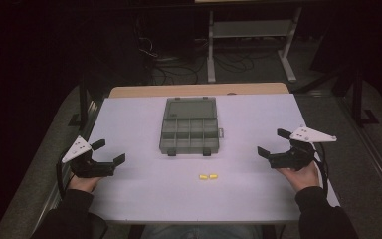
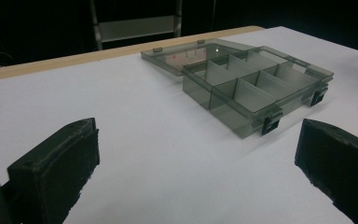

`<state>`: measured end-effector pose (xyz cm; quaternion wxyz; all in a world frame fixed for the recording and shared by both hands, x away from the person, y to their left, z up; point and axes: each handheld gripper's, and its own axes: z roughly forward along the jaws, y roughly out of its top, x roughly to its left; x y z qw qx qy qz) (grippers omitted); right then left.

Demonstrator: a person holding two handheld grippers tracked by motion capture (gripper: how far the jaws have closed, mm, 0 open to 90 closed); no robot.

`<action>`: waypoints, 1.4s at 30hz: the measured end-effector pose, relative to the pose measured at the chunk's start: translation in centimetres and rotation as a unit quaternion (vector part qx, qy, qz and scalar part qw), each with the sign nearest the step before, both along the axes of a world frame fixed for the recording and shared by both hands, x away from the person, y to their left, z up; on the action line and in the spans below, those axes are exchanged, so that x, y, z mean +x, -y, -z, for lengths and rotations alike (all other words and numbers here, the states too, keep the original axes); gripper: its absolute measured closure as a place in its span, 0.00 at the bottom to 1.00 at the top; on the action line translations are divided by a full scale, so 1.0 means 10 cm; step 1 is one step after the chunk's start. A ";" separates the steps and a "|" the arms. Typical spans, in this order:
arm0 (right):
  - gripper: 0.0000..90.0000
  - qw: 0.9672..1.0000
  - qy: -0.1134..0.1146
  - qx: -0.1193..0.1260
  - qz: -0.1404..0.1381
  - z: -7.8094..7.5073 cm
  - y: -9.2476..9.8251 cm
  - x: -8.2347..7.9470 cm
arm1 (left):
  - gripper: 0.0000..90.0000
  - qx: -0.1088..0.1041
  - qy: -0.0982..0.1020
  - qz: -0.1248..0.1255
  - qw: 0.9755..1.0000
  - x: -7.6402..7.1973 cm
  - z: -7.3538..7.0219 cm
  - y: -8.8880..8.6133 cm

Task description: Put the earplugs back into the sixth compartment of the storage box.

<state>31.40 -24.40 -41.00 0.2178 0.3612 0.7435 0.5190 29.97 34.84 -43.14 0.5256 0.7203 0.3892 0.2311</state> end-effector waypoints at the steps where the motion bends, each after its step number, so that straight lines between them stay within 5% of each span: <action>1: 0.00 1.000 0.000 0.001 0.000 0.00 0.00 0.00 | 0.00 0.000 0.000 0.000 1.000 0.00 0.00 0.00; 14: 0.00 1.000 -0.015 -0.002 -0.001 0.02 -0.01 -0.01 | 0.00 0.006 -0.003 0.006 1.000 -0.06 -0.04 0.03; 26: 0.00 1.000 -0.001 -0.002 0.007 -0.01 0.02 -0.03 | 0.00 0.014 -0.006 0.031 0.999 -0.04 -0.15 0.10; 31: 0.00 1.000 0.002 -0.003 0.009 -0.02 0.01 -0.04 | 0.00 0.042 -0.001 0.051 0.998 -0.01 -0.25 0.19; 42: 0.00 1.000 0.006 -0.006 0.007 -0.03 0.00 -0.05 | 0.00 0.068 0.006 0.087 0.994 0.12 -0.48 0.39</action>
